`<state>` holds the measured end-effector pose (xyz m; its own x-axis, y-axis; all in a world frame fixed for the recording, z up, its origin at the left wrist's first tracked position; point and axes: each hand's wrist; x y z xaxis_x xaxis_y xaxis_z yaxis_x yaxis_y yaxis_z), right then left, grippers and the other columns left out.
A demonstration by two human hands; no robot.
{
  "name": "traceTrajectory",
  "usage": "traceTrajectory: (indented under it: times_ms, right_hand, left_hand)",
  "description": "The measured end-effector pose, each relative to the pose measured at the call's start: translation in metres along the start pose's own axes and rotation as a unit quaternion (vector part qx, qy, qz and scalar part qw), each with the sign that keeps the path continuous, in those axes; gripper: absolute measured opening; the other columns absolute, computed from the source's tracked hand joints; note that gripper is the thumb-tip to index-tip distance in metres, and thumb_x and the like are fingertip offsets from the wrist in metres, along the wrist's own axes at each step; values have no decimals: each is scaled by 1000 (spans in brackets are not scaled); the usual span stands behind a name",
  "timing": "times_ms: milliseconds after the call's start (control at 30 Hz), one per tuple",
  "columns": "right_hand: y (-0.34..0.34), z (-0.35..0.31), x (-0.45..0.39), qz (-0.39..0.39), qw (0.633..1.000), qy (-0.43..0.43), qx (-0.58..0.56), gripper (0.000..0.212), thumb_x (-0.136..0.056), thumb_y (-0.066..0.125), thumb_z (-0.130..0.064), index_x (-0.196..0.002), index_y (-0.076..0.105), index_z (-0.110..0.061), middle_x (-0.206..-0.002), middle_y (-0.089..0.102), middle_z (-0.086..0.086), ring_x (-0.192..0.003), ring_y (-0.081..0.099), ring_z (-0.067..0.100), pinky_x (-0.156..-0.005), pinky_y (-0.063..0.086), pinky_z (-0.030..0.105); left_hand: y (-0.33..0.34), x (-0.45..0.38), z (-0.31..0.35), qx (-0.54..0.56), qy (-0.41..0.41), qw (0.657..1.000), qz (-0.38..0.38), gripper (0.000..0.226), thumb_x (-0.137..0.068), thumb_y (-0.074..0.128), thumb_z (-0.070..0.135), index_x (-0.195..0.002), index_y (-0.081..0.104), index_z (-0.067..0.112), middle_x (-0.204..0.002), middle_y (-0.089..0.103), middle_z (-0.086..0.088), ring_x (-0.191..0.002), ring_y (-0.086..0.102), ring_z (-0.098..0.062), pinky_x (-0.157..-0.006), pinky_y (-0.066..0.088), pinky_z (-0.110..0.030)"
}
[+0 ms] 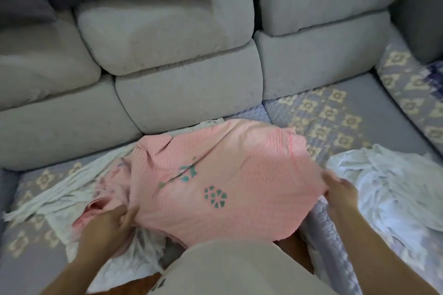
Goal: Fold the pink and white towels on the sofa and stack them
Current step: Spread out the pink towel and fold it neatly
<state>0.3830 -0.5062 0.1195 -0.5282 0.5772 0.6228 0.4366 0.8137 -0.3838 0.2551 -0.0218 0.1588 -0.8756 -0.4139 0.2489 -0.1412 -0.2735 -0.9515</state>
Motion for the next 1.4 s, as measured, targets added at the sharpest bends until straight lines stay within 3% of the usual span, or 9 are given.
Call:
traceTrajectory:
  times_ms: [100,200,333,433,800,933,1100,1233,1400]
  right_hand:
    - [49,-22,76,-195,968,-134,84,24,-86,75,-17,-74,56,-8,-66,51,3,-62,48,15,-58,39,28]
    - [99,-20,156,-336,911,-215,103,31,-80,78,-8,-67,49,-8,-59,41,-2,-54,37,7,-52,33,19]
    - [140,-18,215,-403,875,-251,100,16,-81,75,-13,-77,64,-2,-69,62,13,-61,54,10,-62,49,29]
    - [142,-24,225,-439,846,-284,102,17,-92,65,-11,-78,70,-3,-82,67,9,-75,63,14,-74,50,25]
    - [149,-7,248,-425,885,-186,39,37,-81,75,3,-107,61,-20,-73,61,-8,-66,57,-1,-64,50,16]
    - [148,-4,255,-435,876,-208,24,10,-86,73,-3,-79,73,-10,-65,66,-7,-63,58,2,-63,46,14]
    - [152,-1,259,-404,873,-266,67,11,-87,73,-10,-78,78,-13,-79,72,-4,-76,66,4,-73,48,16]
    - [151,7,255,-394,822,-380,157,16,-93,68,-29,-80,77,-26,-87,64,-7,-89,64,11,-81,50,22]
    - [144,12,256,-420,737,-460,262,44,-94,57,-46,-130,65,-22,-130,43,-22,-117,50,-4,-99,41,13]
  left_hand:
    - [4,5,44,38,60,997,9,35,-90,61,28,-60,45,23,-52,50,2,-50,49,-20,-49,35,-28]
    - [-3,18,95,100,145,983,-44,29,-79,59,39,-69,40,20,-54,48,-3,-52,45,-18,-51,35,-35]
    - [-15,26,118,142,221,964,-42,36,-79,49,64,-85,61,30,-75,68,7,-69,61,-10,-61,45,-31]
    - [-21,21,107,160,230,959,-32,24,-80,51,64,-86,52,40,-73,63,9,-70,60,-10,-59,45,-31]
    - [-15,27,77,250,170,952,-54,49,-91,22,47,-60,47,18,-57,51,4,-62,51,-18,-62,37,-40]
    - [-19,24,78,218,179,958,-53,48,-90,21,45,-63,51,19,-57,54,3,-60,51,-13,-60,37,-38]
    - [-25,24,81,125,210,967,-66,49,-87,21,47,-65,53,17,-59,55,2,-58,54,-17,-61,45,-41]
    - [-23,20,78,96,226,967,-70,37,-88,27,49,-73,51,25,-66,62,2,-59,54,-14,-57,47,-36]
    - [-22,12,79,8,299,948,-108,6,-72,43,41,-71,38,37,-57,41,6,-54,45,-13,-48,40,-32]
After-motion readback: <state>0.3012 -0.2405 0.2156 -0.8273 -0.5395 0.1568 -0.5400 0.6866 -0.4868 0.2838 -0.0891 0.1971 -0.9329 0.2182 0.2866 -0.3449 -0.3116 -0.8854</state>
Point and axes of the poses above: each hand's wrist, its own x-axis away from the middle knuckle, its own y-axis out of the palm, z = x × y
